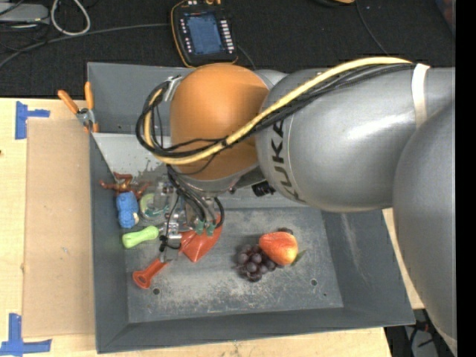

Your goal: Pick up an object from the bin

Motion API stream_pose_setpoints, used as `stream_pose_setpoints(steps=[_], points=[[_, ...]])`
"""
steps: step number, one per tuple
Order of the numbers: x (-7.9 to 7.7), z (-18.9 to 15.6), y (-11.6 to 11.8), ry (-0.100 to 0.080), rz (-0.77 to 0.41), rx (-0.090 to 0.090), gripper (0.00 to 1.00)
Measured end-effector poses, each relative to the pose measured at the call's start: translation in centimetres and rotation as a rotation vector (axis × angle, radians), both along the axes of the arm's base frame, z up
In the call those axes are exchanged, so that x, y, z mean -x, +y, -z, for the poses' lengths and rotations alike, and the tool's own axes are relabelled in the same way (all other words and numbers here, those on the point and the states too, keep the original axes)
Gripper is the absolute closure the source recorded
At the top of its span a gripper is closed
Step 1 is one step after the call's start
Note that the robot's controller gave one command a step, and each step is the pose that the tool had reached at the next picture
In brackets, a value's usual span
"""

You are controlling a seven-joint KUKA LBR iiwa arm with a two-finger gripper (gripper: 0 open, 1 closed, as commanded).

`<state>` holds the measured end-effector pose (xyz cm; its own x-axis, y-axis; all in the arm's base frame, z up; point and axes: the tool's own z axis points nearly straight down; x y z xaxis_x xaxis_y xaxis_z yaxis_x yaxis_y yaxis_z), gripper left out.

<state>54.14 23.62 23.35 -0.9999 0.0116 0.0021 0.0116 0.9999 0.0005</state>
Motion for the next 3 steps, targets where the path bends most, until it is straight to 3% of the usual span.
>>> stream_pose_setpoints(steps=[1, 2, 3], points=[[0.5, 3.5, -0.5, 0.003, 0.065, 0.0, 1.0], [0.5, 3.5, -0.5, 0.003, 0.065, 0.0, 1.0], [2.5, 8.7, 0.4, 0.006, -0.182, 0.0, 1.0]])
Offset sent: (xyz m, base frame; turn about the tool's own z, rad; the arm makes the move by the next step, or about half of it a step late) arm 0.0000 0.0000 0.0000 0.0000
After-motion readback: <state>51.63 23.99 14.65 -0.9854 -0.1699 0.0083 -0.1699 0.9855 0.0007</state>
